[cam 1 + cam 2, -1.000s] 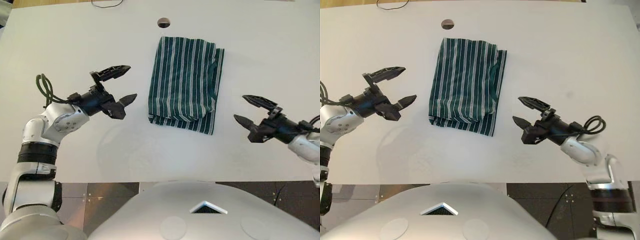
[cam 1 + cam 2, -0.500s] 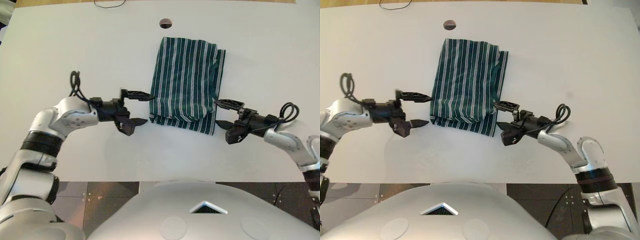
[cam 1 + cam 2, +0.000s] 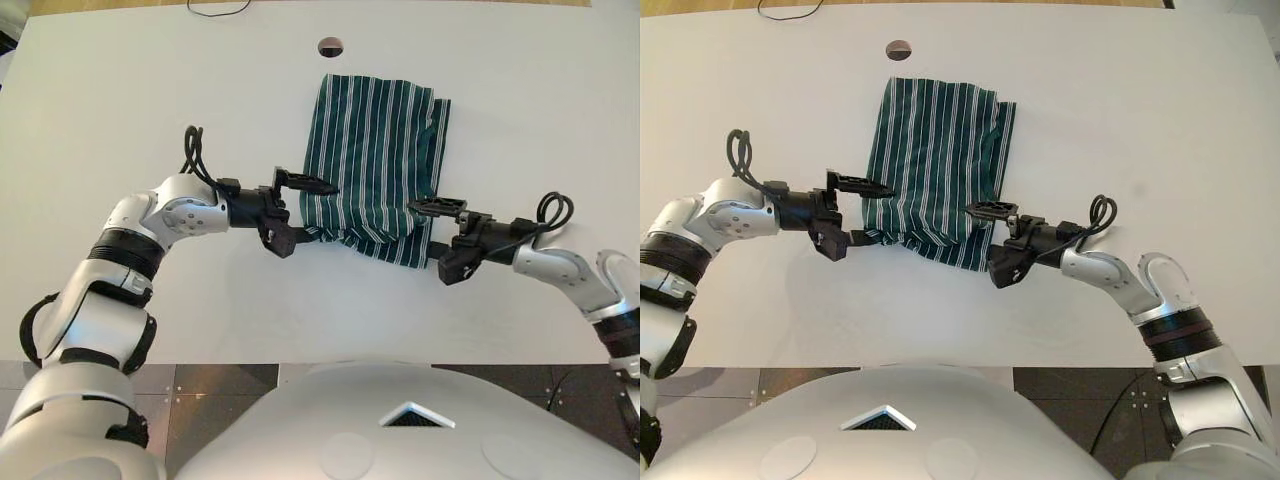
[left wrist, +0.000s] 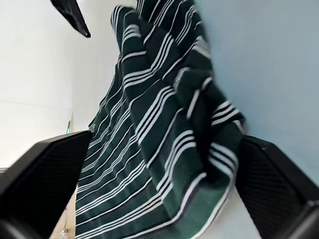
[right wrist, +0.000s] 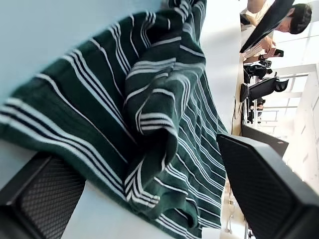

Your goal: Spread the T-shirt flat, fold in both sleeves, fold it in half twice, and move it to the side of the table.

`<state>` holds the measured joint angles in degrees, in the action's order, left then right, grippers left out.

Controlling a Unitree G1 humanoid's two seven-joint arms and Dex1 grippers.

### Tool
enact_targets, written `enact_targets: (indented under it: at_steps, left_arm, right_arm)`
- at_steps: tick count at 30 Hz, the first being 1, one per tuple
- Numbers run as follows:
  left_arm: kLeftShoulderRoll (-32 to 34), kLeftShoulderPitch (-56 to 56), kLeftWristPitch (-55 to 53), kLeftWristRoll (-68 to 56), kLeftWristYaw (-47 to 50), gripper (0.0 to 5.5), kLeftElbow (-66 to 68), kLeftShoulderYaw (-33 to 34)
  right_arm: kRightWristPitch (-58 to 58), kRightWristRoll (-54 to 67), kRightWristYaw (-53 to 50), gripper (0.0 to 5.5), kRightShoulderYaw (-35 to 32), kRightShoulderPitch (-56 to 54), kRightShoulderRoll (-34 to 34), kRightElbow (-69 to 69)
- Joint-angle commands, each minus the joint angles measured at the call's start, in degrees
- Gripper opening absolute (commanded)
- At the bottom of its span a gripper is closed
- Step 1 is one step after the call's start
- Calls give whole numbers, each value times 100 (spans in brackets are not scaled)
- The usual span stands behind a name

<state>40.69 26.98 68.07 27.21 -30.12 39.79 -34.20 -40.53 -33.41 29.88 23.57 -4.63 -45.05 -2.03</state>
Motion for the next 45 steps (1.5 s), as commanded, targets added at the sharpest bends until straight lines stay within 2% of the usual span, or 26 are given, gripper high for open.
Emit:
enact_targets:
  at_steps: [1,3,10,16,21,25,29,32,37,41,45]
  left_arm:
    - [-75,-280,-52,447,-414,410,428,-468]
    - [-104,-248,-36,438,-383,364,520,-486]
    - [-185,-173,-18,483,-235,242,835,-458]
    - [-247,-165,44,415,-225,119,963,-450]
    - [-224,-253,75,289,-280,59,906,-434]
    - [-139,-419,101,107,-315,33,894,-395]
    - [222,-921,158,-577,-523,27,503,-359]
    - [630,-1518,40,-1252,-719,26,-201,-345]
    - [943,-2473,-309,-1689,-673,25,-1499,-161]
    - [979,-3560,-1054,-1879,-322,25,-2926,227]
    - [424,-3707,-2211,-1973,225,25,-3640,928]
  right_arm:
    - [75,-205,233,449,356,-131,152,-813]
    - [24,-211,126,449,399,-243,214,-1101]
    - [-169,-151,-29,302,570,-409,342,-1426]
    - [-248,102,133,165,657,-238,306,-959]
    - [-196,183,214,79,626,-181,282,-803]
    - [-101,147,155,20,542,-154,304,-858]
    - [-13,264,-40,11,287,-82,205,-984]
    - [-91,611,5,10,80,177,35,-686]
    - [-205,1420,227,10,-68,747,-131,20]
    - [-144,2110,527,10,-234,1660,-625,831]
    - [280,2455,455,10,-611,1628,-433,1036]
